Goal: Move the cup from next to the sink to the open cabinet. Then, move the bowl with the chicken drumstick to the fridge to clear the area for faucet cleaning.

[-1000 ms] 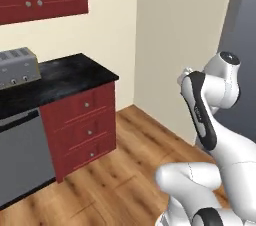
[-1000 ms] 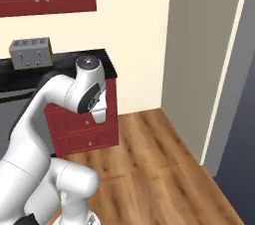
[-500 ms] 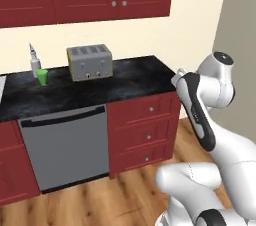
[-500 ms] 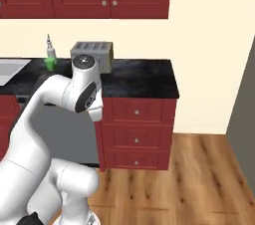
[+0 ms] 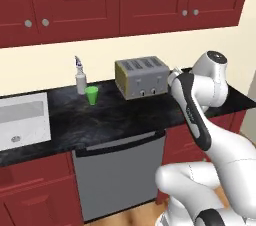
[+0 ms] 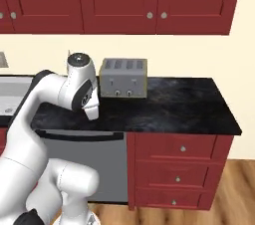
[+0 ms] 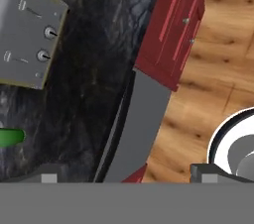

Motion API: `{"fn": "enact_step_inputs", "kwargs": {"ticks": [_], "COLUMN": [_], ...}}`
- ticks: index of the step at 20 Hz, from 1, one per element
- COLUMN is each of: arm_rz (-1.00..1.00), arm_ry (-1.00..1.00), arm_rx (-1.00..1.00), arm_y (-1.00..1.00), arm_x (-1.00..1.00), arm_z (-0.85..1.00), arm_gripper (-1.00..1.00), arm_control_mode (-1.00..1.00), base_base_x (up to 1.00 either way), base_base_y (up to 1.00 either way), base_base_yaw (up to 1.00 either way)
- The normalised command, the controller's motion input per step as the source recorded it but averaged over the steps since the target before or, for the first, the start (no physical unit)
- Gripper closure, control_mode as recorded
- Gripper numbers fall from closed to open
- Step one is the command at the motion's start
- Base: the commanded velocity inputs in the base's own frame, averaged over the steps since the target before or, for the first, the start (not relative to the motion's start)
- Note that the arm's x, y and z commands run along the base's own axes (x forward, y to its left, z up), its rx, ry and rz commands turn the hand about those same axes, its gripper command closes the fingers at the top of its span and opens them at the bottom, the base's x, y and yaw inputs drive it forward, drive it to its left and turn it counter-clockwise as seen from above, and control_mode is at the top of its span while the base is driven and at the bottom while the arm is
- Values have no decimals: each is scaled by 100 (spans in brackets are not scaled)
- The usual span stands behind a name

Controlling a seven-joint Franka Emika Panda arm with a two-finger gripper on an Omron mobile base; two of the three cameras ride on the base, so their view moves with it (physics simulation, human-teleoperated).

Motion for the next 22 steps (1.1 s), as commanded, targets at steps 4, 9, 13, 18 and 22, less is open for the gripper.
{"fn": "enact_step_inputs", "kwargs": {"ticks": [4, 9, 13, 18, 22], "arm_rz": [0, 0, 0, 12, 35], "arm_ry": [0, 0, 0, 2, 0], "arm_rx": [0, 0, 0, 0, -7], "arm_y": [0, 0, 0, 7, 39], "arm_x": [0, 0, 0, 0, 21], "arm_z": [0, 0, 0, -11, -55], "arm_gripper": [-100, -100, -100, -100, -100], "arm_control_mode": [100, 100, 100, -100, -100], "base_base_x": [97, 68, 38, 3, 0], "base_base_y": [90, 41, 29, 16, 0], "base_base_yaw": [1, 4, 7, 14, 0]}}
